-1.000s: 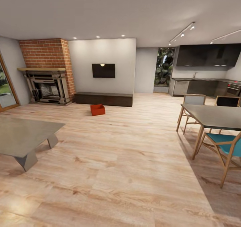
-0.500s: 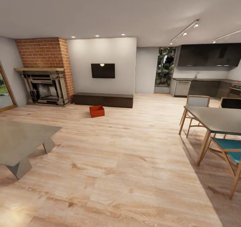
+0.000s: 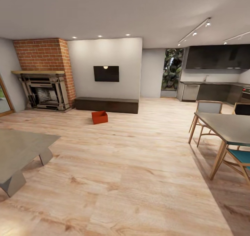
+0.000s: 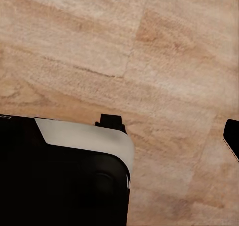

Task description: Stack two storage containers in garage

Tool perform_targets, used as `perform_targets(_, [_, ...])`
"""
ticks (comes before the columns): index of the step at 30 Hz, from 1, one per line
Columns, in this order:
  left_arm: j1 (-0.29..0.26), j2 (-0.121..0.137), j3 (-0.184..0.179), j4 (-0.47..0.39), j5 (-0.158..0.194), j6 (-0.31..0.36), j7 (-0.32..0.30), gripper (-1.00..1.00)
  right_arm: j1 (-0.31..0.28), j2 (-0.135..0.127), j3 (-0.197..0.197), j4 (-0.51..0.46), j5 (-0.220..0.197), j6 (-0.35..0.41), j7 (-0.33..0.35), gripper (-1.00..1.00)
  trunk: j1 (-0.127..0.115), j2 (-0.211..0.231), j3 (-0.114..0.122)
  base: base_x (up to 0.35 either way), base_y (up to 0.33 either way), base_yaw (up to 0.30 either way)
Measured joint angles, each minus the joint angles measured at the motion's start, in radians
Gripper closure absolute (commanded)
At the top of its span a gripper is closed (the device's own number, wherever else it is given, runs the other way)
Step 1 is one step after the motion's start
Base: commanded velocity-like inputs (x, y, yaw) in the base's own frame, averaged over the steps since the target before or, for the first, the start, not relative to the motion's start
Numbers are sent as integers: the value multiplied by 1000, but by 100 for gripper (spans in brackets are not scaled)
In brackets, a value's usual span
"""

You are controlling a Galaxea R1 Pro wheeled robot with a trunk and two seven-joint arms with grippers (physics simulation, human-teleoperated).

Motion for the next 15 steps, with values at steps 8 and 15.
perform_targets(8, [0,0,1,0,0,0,0,-100,0,-1,0,0,-1,0,0,-100,0,0,0,323,0,0])
perform_targets(15, [0,0,1,0,0,0,0,-100,0,-1,-1,0,-3,1,1,-100,0,0,0,323,0,0])
